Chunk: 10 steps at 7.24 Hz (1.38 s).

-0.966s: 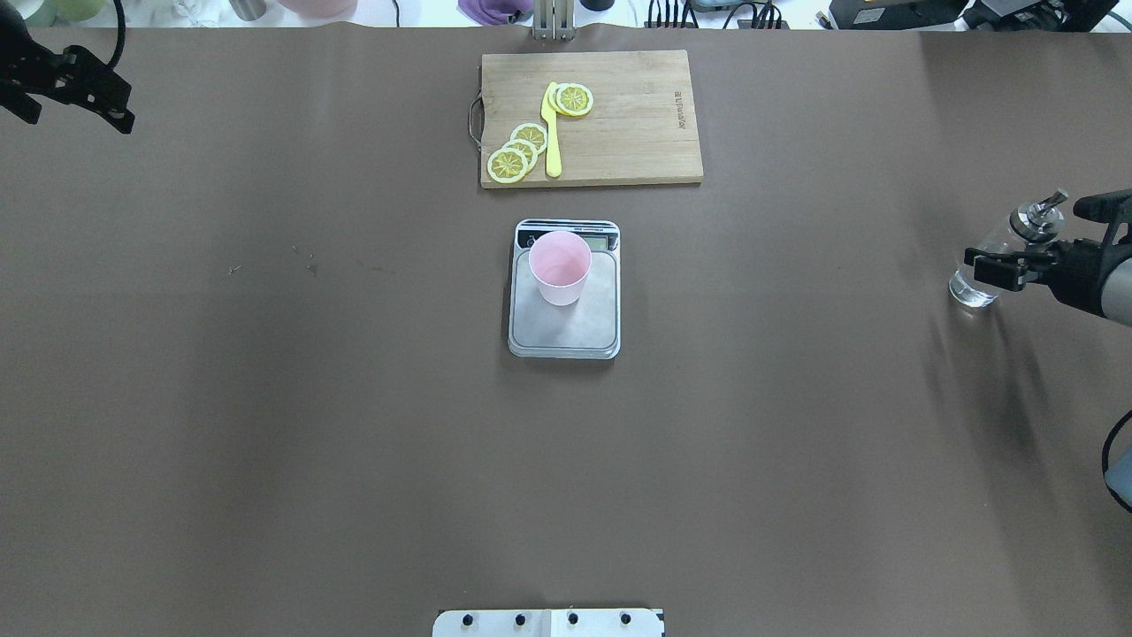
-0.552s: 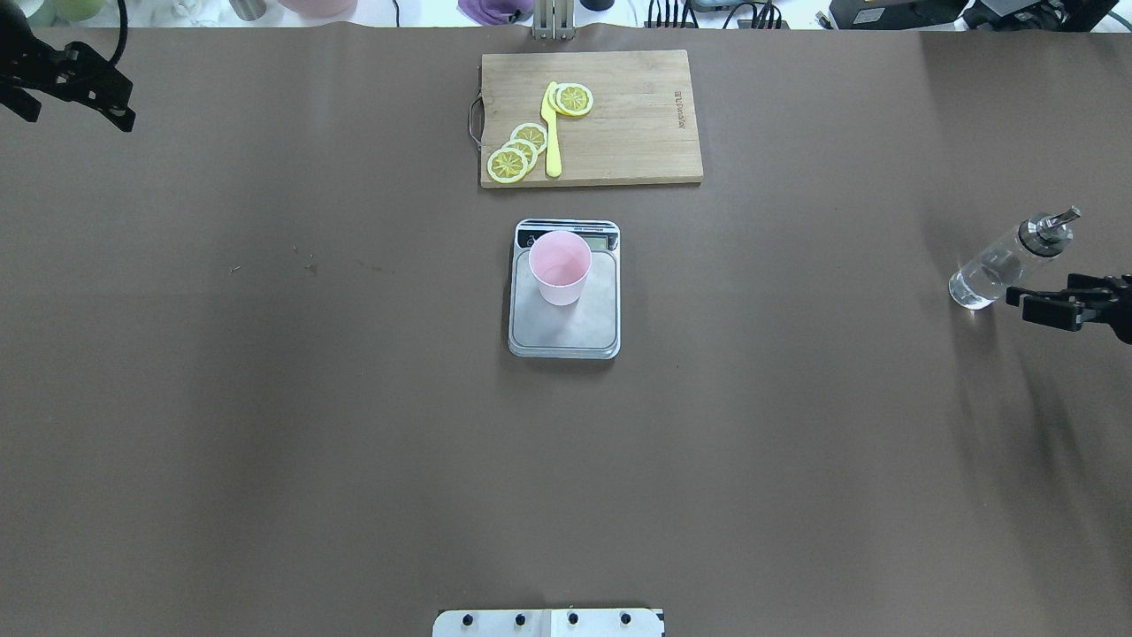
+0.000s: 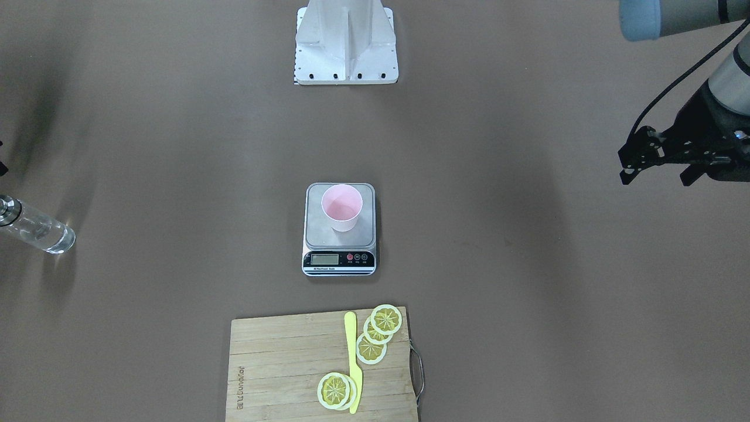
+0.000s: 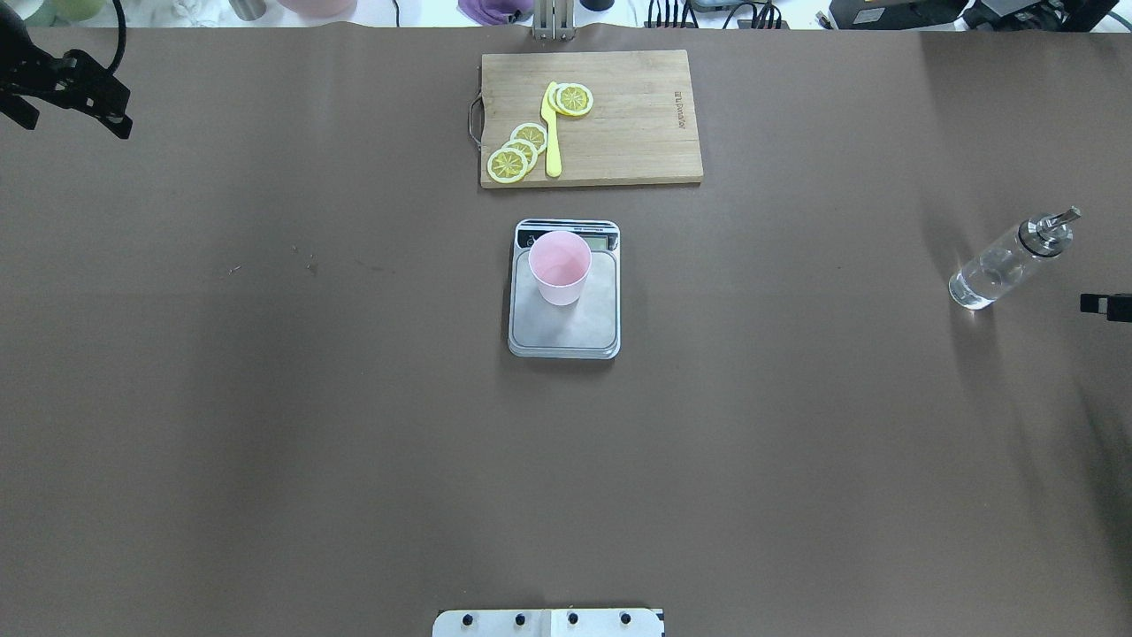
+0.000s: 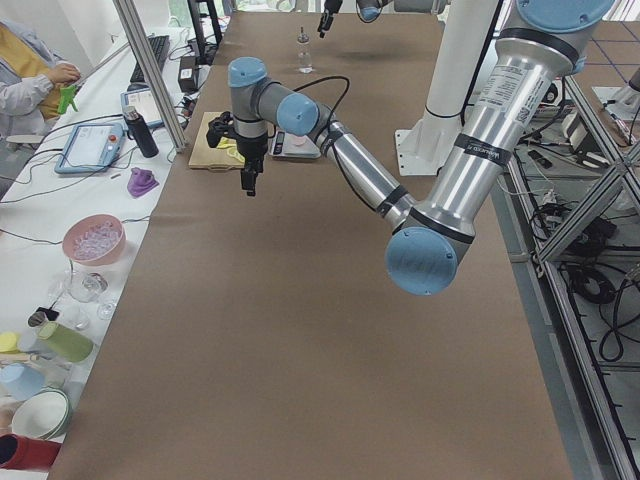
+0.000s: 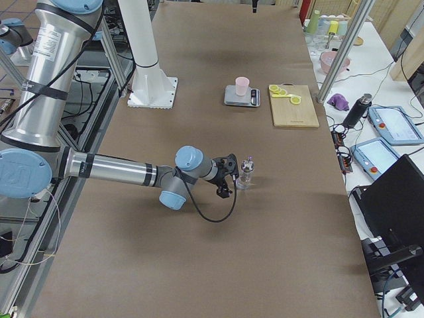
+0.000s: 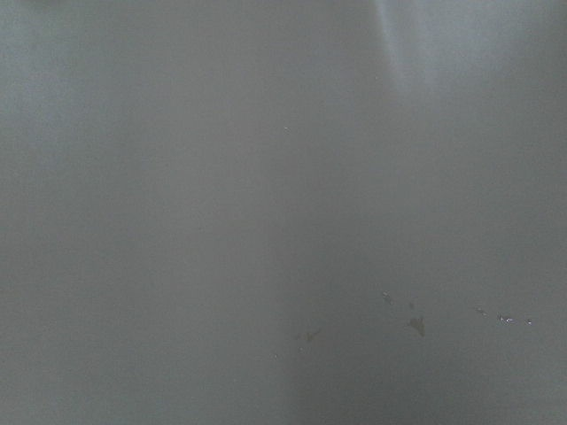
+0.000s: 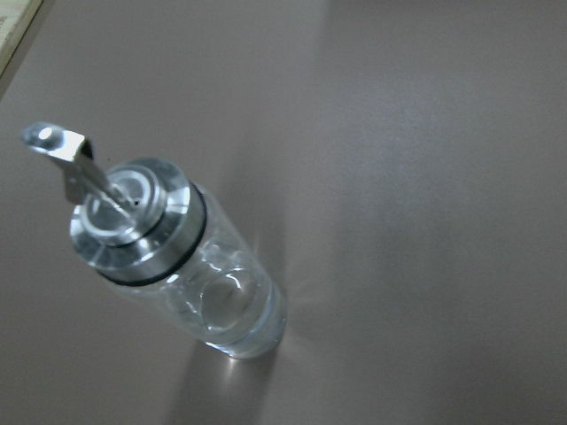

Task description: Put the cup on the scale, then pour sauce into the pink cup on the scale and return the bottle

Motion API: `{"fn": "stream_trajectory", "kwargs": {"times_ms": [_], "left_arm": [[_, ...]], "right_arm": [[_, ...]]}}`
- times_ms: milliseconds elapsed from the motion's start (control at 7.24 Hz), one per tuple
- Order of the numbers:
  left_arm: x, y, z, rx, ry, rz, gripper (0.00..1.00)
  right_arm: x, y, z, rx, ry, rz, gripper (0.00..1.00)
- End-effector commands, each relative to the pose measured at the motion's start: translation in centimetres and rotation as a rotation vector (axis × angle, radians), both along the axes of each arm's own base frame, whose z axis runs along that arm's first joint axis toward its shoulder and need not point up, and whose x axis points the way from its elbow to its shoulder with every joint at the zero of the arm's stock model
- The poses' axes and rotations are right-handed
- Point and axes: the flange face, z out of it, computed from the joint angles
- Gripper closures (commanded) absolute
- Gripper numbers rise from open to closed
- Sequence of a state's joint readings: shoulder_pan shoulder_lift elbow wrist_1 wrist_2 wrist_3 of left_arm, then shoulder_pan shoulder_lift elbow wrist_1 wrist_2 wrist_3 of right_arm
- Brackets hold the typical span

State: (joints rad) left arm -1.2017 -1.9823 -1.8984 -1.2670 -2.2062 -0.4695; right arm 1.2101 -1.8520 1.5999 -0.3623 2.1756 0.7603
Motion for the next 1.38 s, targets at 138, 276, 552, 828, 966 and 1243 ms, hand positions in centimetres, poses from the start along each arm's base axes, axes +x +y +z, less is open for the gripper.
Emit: {"fn": "stream_trajectory", "kwargs": {"times_ms": [138, 276, 552, 828, 966, 1243], "left_arm": [[-5.5, -3.4, 4.9, 0.048, -0.055, 0.069, 0.03], [-7.9, -4.4, 6.8, 0.055, -0.061, 0.097, 0.03], [-13.0, -5.6, 12.3, 0.054, -0.034, 0.159, 0.03], [-16.8, -5.2, 18.5, 0.035, -0.043, 0.216, 0.03], [-19.8, -5.4, 22.3, -0.041, -0.022, 0.172, 0.03], [-21.6, -3.5, 26.8, -0.121, 0.068, 0.134, 0.02]], "right_arm": [[4.9, -4.8, 1.2, -0.077, 0.095, -0.081, 0.00], [7.7, -7.2, 1.2, -0.143, 0.066, -0.108, 0.00], [9.7, -12.1, -1.0, -0.260, 0.078, -0.130, 0.00], [10.4, -15.3, -2.9, -0.357, 0.099, -0.162, 0.00], [10.5, -16.0, -3.2, -0.344, 0.137, -0.225, 0.00], [12.1, -17.2, -3.7, -0.353, 0.254, -0.372, 0.00]]}}
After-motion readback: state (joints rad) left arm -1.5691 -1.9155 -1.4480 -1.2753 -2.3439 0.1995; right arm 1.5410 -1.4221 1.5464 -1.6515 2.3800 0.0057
